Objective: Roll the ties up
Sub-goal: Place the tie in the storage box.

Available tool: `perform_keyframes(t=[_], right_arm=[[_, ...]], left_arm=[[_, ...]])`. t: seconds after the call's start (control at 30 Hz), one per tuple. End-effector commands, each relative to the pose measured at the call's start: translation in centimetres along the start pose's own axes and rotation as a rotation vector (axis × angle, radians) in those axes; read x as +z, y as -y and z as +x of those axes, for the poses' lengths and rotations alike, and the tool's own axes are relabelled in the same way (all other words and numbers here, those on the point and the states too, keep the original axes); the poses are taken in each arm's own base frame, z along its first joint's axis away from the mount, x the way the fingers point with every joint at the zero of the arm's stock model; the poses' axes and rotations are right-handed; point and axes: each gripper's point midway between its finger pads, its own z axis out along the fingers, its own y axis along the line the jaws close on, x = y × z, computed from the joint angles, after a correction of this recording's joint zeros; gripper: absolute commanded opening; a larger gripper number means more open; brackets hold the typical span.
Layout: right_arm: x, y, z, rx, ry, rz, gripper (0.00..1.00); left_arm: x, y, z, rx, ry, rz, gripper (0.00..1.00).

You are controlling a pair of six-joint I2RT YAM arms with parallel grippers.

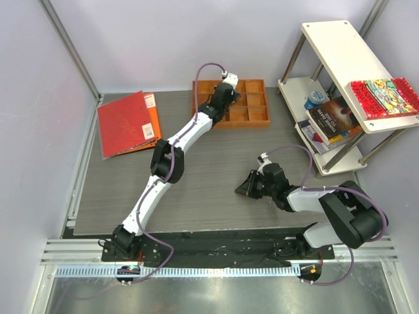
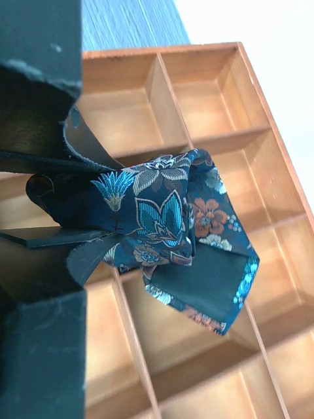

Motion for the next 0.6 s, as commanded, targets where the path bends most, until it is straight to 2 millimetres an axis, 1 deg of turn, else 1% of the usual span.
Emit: perform_keyframes(t=[0.0, 0.03, 0.07, 0.17, 0.27, 0.3, 0.37, 0.4, 0.43, 0.47, 0.53, 0.57], right_arm=[[0.0, 2.7, 2.1, -0.005, -0.072, 0.104, 0.09], [0.1, 2.7, 2.1, -0.003, -0.073, 0.105, 0.09], [0.1, 2.8, 2.1, -0.004, -0.073, 0.107, 0.09], [0.1, 2.8, 2.0, 0.0, -0.071, 0.109, 0.08], [0.1, 2.9, 2.0, 0.003, -0.071, 0.111, 0.08], [0.1, 2.9, 2.0, 0.003, -0.071, 0.113, 0.08], [0.2, 2.8, 2.0, 0.004, -0.073, 0.112, 0.08], [0.2, 3.0, 2.1, 0.006, -0.074, 0.117, 0.08], [0.2, 3.0, 2.0, 0.007, -0.074, 0.119, 0.08], [0.3, 2.9, 2.1, 0.006, -0.077, 0.118, 0.08], [0.4, 2.9, 2.1, 0.007, -0.081, 0.12, 0.08], [0.4, 3.0, 2.1, 0.009, -0.084, 0.123, 0.08]], left_arm=[[0.7, -2.1, 2.0, 0.095, -0.052, -0.063, 0.0], [1.0, -2.0, 2.7, 0.111, -0.063, -0.065, 0.0], [1.1, -2.4, 3.0, 0.129, -0.07, -0.079, 0.0], [1.6, -2.6, 4.0, 0.163, -0.081, -0.092, 0.0], [1.7, -2.1, 3.6, 0.18, -0.062, -0.086, 0.01], [1.8, -1.9, 3.7, 0.186, -0.057, -0.082, 0.07], [2.0, -1.5, 3.1, 0.188, -0.031, -0.071, 0.16], [2.1, -1.4, 3.0, 0.195, -0.022, -0.069, 0.29], [2.2, -1.4, 2.6, 0.194, -0.003, -0.072, 0.4], [2.3, -1.4, 2.6, 0.199, 0.002, -0.073, 0.58], [2.5, -1.2, 2.5, 0.225, 0.013, -0.064, 0.74], [2.6, -1.2, 2.4, 0.23, 0.021, -0.067, 0.9]])
